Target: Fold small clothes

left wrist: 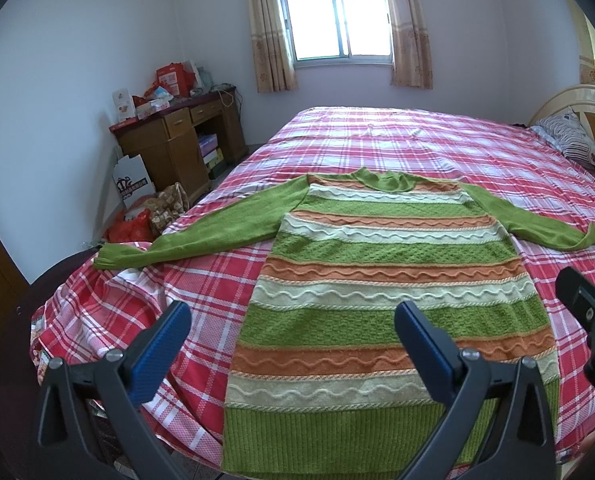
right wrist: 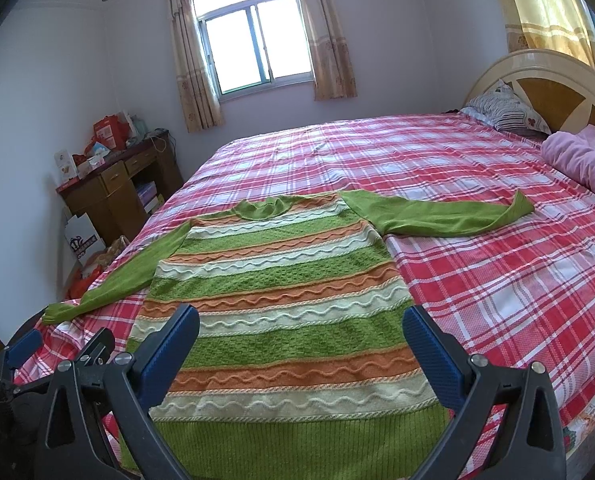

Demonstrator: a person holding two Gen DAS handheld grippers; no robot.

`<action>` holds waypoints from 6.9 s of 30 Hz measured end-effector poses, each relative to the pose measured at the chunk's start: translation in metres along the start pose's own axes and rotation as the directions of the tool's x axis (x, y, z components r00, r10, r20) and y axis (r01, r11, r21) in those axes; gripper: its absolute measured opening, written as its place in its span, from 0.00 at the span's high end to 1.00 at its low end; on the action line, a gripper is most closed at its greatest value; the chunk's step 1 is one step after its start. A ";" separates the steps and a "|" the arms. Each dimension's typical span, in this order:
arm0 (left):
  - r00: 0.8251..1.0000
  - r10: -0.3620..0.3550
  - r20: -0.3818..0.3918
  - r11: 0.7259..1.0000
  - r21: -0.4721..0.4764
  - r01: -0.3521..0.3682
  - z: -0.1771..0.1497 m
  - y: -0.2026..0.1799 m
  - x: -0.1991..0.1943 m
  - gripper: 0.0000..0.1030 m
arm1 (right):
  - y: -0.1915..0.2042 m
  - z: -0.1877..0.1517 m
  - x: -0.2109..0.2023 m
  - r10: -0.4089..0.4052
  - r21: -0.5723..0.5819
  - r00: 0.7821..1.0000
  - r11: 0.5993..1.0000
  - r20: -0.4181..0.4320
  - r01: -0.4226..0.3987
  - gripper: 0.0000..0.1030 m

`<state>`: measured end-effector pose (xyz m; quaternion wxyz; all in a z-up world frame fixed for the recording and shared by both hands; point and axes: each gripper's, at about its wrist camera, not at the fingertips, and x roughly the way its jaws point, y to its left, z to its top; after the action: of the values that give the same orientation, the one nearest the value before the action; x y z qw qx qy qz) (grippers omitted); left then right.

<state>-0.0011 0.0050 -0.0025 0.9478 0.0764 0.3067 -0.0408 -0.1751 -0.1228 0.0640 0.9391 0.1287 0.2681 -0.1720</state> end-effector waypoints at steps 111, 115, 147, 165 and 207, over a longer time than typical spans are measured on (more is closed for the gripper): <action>0.986 -0.155 -0.057 0.953 -0.273 0.134 0.007 0.033 0.218 0.00 | 0.137 0.106 0.363 0.534 0.202 0.757 0.845 -0.376 -0.496 0.93; 0.985 -0.164 -0.047 0.949 -0.280 0.144 0.006 0.034 0.217 0.00 | 0.151 0.089 0.385 0.565 0.205 0.716 0.822 -0.410 -0.531 0.85; 0.991 -0.106 -0.085 0.969 -0.231 0.084 0.008 0.024 0.219 0.00 | -0.010 0.115 0.325 0.163 -0.058 0.961 0.982 -0.223 -0.180 0.55; 0.983 -0.063 -0.172 0.985 -0.172 0.033 0.012 0.023 0.219 0.00 | -0.117 0.088 0.339 0.040 0.065 0.968 0.998 -0.247 -0.024 0.54; 0.924 0.318 -0.214 0.641 -0.669 -0.376 0.016 0.321 0.226 0.94 | -0.115 0.086 0.338 0.028 0.065 0.969 0.998 -0.246 -0.013 0.53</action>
<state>0.2309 0.3115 -0.0845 0.8828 -0.2284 0.3149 0.2635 0.0888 -0.3419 -0.0673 0.8958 0.1814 0.3757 -0.1534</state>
